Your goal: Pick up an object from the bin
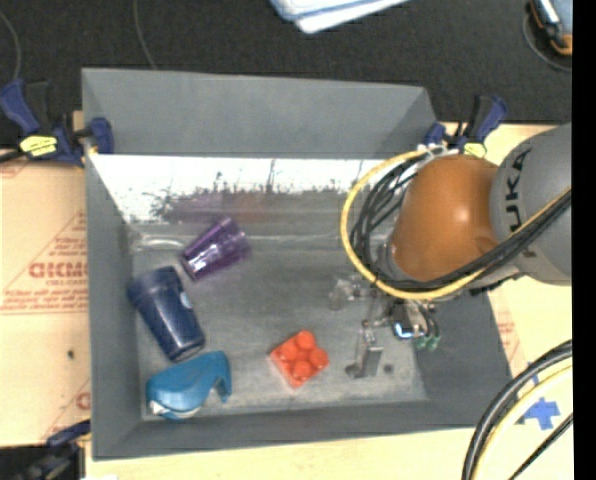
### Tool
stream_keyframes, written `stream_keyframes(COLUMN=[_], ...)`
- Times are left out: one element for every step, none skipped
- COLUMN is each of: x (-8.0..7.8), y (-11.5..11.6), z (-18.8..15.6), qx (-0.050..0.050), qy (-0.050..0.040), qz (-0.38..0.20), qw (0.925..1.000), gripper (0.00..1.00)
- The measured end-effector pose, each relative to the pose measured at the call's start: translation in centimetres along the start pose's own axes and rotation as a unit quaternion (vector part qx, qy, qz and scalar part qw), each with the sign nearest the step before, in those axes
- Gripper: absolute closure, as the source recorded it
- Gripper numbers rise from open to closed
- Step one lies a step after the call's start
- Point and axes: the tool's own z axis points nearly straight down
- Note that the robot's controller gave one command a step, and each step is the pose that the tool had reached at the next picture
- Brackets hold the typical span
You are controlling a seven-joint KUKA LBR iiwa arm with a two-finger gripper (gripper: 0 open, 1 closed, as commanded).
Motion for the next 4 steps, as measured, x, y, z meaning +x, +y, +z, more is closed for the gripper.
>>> stream_keyframes(x=[-0.4, 0.1, 0.1, 0.2], y=[5.1, 3.1, 3.1, 2.6], z=[6.0, 8.9, 8.9, 1.9], qx=[-0.001, 0.000, 0.000, 0.000], qy=[0.0059, -0.0004, -0.0004, -0.0045], qz=[-0.052, 0.041, 0.041, 0.038], qw=[0.9986, 0.9991, 0.9992, 0.9993], gripper=[0.00, 1.00, 1.00, 1.00])
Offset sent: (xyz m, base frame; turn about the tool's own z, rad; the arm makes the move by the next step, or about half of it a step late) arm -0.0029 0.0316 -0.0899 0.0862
